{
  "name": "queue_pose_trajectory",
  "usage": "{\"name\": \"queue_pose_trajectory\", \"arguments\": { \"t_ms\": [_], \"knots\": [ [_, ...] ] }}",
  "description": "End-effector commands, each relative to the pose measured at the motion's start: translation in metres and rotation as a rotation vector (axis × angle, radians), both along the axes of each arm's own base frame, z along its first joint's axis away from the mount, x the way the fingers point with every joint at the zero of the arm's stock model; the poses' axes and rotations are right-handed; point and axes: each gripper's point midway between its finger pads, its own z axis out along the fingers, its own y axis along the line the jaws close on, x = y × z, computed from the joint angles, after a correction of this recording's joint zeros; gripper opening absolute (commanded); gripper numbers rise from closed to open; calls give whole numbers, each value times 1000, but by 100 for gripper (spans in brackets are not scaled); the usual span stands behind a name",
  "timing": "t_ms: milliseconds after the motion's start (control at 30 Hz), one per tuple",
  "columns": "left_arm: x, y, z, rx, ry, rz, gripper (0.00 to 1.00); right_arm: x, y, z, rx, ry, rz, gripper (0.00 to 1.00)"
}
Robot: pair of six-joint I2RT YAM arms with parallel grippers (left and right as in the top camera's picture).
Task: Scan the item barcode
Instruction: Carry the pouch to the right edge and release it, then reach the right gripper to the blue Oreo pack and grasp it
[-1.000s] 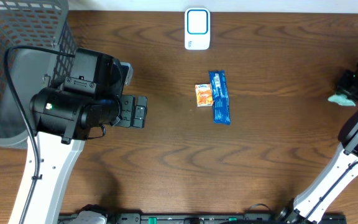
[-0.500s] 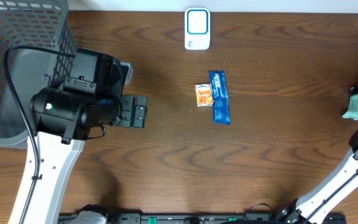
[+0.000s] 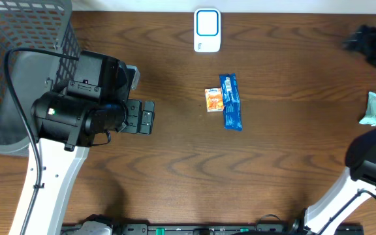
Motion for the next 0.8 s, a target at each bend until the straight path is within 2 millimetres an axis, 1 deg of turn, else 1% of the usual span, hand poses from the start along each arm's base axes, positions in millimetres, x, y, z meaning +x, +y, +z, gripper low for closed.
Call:
{"name": "queue_pose_trajectory", "arguments": {
  "t_ms": [0, 67, 133, 233, 300, 367, 400, 467, 600, 667, 767],
  "knots": [
    [2, 3, 2, 10, -5, 12, 98, 1, 63, -37, 89, 89, 159, 79],
    [2, 3, 2, 10, -5, 12, 98, -2, 101, -58, 117, 137, 233, 76],
    [2, 3, 2, 10, -5, 12, 98, -9, 134, -77, 128, 178, 307, 76],
    [2, 3, 2, 10, -5, 12, 98, -26, 180, -103, 112, 228, 464, 78],
    [2, 3, 2, 10, -5, 12, 98, -37, 203, -117, 78, 266, 529, 80],
    [2, 3, 2, 10, -5, 12, 98, -48, 219, -130, 11, 309, 574, 86],
    [2, 3, 2, 10, -5, 12, 98, -53, 226, -135, -26, 328, 595, 90],
    [2, 3, 2, 10, -5, 12, 98, -63, 237, -144, -122, 370, 613, 92],
    [2, 3, 2, 10, -5, 12, 98, -77, 249, -154, -314, 420, 582, 94],
    [2, 3, 2, 10, -5, 12, 98, -84, 258, -157, -377, 428, 592, 94],
    [2, 3, 2, 10, -5, 12, 98, -94, 270, -160, -453, 432, 590, 91]
  ]
}}
